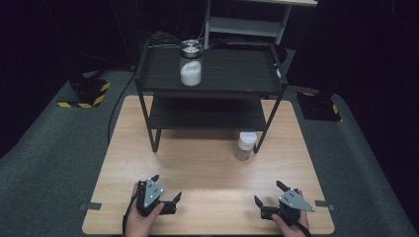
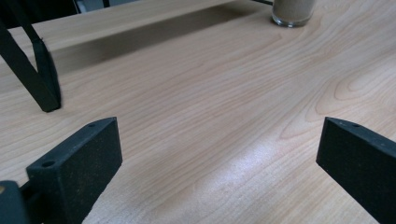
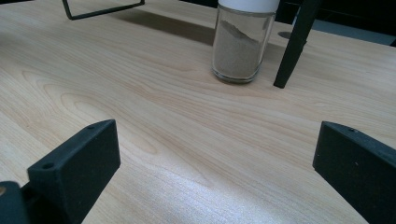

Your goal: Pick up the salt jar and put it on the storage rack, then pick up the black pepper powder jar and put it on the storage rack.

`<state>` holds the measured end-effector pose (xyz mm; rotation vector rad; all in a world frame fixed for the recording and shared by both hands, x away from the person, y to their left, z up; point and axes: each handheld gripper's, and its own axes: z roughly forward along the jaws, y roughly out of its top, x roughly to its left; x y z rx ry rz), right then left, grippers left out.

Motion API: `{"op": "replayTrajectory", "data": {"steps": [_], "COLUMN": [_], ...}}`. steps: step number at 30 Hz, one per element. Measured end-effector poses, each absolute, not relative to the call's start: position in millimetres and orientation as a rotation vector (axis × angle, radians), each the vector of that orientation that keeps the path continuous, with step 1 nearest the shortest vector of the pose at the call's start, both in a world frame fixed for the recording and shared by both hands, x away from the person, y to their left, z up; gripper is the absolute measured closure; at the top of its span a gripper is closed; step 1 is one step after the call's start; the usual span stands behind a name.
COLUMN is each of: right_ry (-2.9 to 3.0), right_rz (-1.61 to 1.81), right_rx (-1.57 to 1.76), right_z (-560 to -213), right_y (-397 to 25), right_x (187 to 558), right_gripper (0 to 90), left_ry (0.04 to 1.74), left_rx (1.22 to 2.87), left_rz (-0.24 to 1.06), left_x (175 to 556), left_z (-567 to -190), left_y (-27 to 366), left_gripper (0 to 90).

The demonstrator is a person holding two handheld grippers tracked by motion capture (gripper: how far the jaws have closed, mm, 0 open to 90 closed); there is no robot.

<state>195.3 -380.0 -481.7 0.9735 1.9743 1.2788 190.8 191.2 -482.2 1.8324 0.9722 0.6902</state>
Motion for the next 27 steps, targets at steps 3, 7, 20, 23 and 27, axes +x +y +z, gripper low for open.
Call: {"op": "replayTrajectory", "data": {"steps": [3, 7, 20, 23, 27], "right_ry": [1.975, 1.976, 1.976, 1.977, 1.986], "right_rz": [1.276, 1.274, 1.267, 1.261, 1.261], "right_rx": [0.97, 0.969, 0.974, 0.971, 0.981], "right_z": [-481.7, -481.5, -481.0, -480.8, -479.4], "right_y": [-379.5, -379.2, -378.2, -377.2, -377.7], "right_x": [194.9, 195.0, 195.2, 194.9, 197.1], "right_gripper": [0.3, 0.3, 0.3, 0.3, 0.3], "left_ry": [0.982, 0.979, 0.986, 0.978, 0.962], "left_rx": [1.844, 1.83, 1.814, 1.808, 1.813], "left_rz": [0.68, 0.659, 0.617, 0.626, 0.618], "left_x": [191.6, 192.2, 195.5, 193.2, 192.6], "left_z": [-480.2, -481.3, -481.7, -482.9, -483.2], "left_y": [189.0, 192.7, 198.8, 198.8, 199.7], "left_gripper": [0.6, 0.6, 0.5, 0.5, 0.4]}}
